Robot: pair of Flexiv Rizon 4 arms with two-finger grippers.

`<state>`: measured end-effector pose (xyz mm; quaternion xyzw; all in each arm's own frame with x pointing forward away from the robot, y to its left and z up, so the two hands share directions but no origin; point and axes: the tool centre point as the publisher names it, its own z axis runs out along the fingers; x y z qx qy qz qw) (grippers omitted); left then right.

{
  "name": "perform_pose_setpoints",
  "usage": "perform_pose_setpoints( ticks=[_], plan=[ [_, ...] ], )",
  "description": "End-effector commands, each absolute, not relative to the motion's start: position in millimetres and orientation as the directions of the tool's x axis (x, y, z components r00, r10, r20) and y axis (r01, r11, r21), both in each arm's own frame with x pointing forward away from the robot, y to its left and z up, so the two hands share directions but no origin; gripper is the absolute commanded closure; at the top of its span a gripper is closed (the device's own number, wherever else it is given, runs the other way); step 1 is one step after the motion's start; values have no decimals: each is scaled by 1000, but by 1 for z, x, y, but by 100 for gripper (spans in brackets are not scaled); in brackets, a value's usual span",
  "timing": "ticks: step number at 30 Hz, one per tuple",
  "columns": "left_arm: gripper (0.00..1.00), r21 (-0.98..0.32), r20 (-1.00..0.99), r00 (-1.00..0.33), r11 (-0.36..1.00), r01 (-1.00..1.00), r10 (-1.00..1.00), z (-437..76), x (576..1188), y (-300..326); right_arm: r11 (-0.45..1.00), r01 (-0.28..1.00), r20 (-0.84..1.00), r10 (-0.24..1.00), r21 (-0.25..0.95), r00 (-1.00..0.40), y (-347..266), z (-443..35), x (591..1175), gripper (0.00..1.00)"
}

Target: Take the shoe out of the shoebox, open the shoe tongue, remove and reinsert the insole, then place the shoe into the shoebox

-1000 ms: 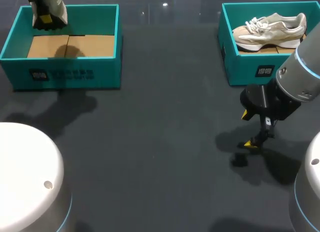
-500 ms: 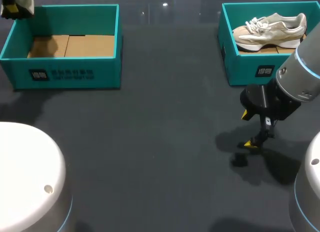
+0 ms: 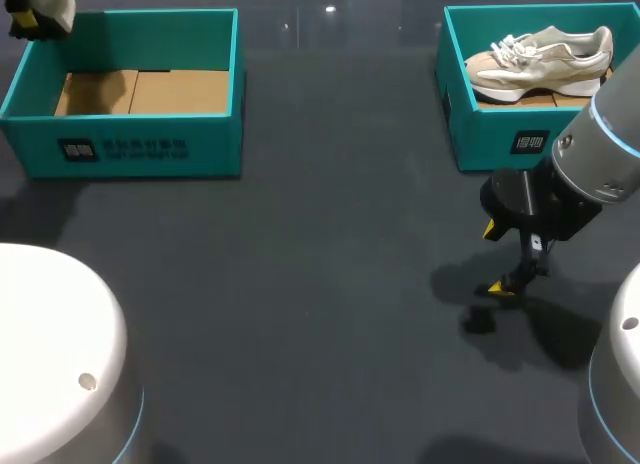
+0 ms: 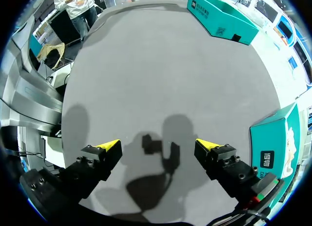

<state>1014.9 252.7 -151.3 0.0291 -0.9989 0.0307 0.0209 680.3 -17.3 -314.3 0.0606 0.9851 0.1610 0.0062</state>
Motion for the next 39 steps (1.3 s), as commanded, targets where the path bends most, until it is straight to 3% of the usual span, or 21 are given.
perform_pose_setpoints(
  ticks=[1, 5, 7, 8, 19, 22, 28, 39],
  plan=[
    [100, -90, 89, -996, 996, 16, 24, -156, 1035, 269, 941, 118, 5, 123, 316, -992, -17, -315, 679, 0],
    [100, -46, 84, -949, 953, 300, 303, -155, 1033, 276, 941, 118, 5, 123, 316, -992, -17, -315, 679, 0],
    [100, 80, 20, -904, 901, 427, 426, -158, 1028, 280, 941, 118, 5, 123, 316, -992, -17, -315, 679, 0],
    [100, 122, 10, -894, 887, 445, 448, -159, 1028, 282, 941, 118, 5, 123, 316, -992, -17, -315, 679, 0],
    [100, 122, 10, -894, 887, 445, 448, -159, 1028, 282, 941, 118, 5, 123, 316, -992, -17, -315, 679, 0],
    [100, 100, 39, -756, 750, 654, 654, -167, 1036, 287, 941, 118, 5, 123, 316, -992, -17, -315, 679, 0],
    [100, 87, 4, -557, 554, 828, 831, -165, 1047, 304, 941, 118, 5, 123, 316, -992, -17, -315, 679, 0],
    [100, 156, 46, -522, 510, 846, 852, -166, 1050, 301, 941, 118, 5, 123, 316, -992, -17, -315, 679, 0]
  ],
)
